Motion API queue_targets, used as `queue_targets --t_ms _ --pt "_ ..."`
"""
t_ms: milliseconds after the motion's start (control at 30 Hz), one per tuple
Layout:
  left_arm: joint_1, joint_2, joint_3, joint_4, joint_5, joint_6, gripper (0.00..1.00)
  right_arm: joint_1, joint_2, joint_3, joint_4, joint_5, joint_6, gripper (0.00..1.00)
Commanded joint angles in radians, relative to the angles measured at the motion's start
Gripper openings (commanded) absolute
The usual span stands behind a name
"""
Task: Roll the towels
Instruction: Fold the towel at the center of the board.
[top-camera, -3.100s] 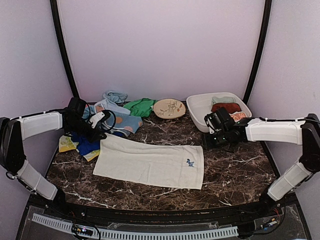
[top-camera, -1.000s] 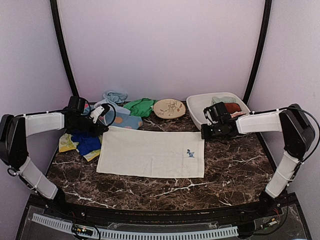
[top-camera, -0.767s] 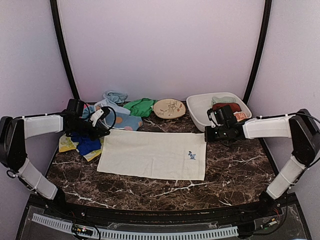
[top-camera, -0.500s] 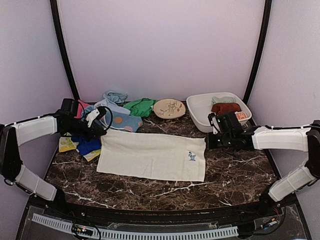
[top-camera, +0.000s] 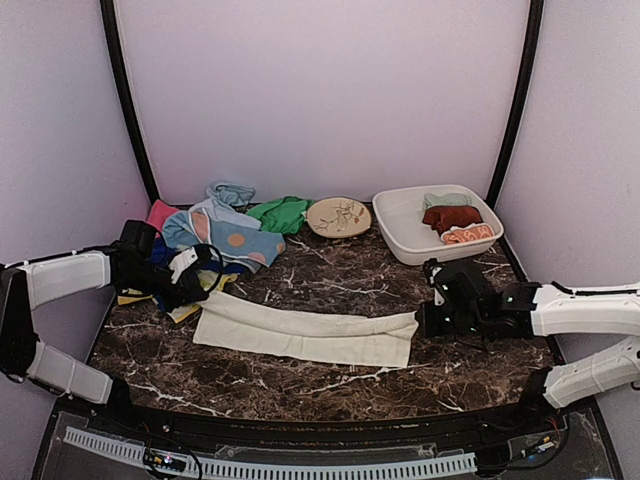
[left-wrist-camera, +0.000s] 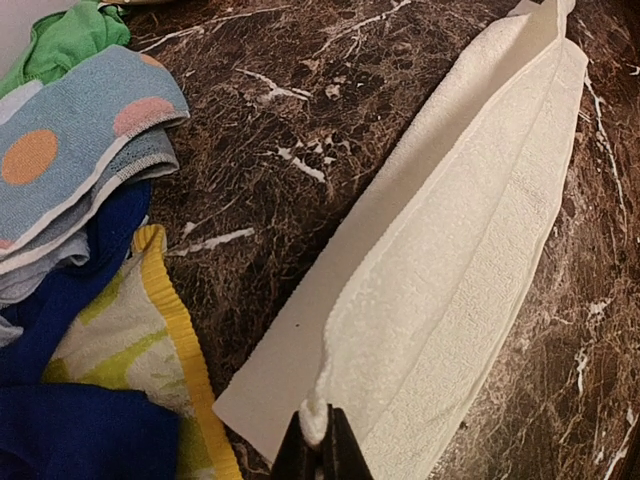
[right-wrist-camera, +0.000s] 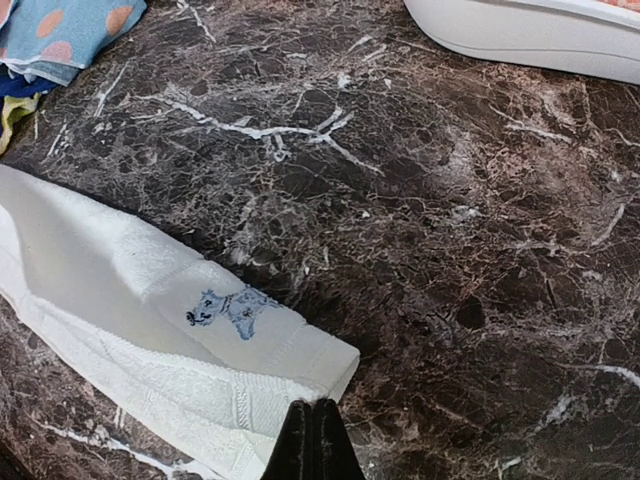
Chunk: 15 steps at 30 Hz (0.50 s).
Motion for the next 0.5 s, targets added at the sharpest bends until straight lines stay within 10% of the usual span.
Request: queue_targets --t_ms 0,467 --pt "0.007 -0.046 -0.037 -0.004 -0.029 0.041 0.00 0.038 -0.067 -0.009 -0.044 0.044 0.041 0.00" --pt "0.007 -0.090 -0.091 -0.039 -0.086 0.085 0.19 0.215 -0.016 0.013 -0.142 0.007 0.031 0.07"
